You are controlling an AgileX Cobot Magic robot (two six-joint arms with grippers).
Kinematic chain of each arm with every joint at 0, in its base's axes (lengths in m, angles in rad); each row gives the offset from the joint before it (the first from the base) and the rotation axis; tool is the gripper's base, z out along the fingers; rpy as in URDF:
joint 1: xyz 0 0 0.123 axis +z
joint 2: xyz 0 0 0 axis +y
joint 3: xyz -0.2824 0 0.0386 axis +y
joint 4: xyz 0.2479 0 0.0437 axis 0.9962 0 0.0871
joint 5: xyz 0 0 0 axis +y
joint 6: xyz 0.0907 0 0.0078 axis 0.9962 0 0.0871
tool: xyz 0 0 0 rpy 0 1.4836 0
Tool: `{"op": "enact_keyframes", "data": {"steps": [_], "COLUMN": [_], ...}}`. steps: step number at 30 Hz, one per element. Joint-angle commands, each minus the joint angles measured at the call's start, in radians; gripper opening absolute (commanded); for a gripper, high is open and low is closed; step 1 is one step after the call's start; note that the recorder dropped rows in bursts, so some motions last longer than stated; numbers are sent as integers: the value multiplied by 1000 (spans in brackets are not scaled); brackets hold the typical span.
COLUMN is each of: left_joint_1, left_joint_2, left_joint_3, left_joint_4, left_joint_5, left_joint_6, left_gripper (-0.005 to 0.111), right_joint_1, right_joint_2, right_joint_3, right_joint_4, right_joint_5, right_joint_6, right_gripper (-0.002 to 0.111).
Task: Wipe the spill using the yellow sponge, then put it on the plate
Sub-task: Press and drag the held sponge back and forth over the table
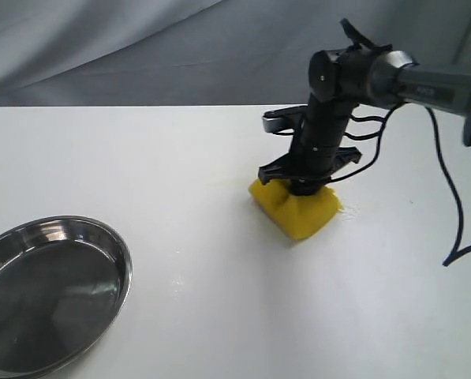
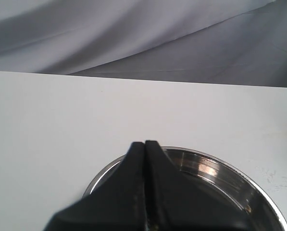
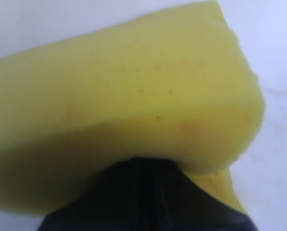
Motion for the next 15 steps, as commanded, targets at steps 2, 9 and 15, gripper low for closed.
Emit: {"op": "enact_keyframes", "data": {"steps": [2, 9, 15], "left_joint_1": [-3, -3, -3], "left_joint_2": [-2, -2, -2], "left_joint_3": [5, 5, 5], "left_joint_4": [0, 0, 0], "left_joint_5": [-7, -7, -7], "left_joint_6": [-5, -5, -5], "left_gripper": [0, 0, 0], "right_joint_1": [-79, -99, 47], "right_joint_2": [-50, -135, -135], "right_joint_3": [218, 318, 316], "right_joint_4": [-215, -132, 144], "right_joint_5": [0, -156, -354], "right_joint_6": [72, 137, -28], "right_gripper": [0, 0, 0]}}
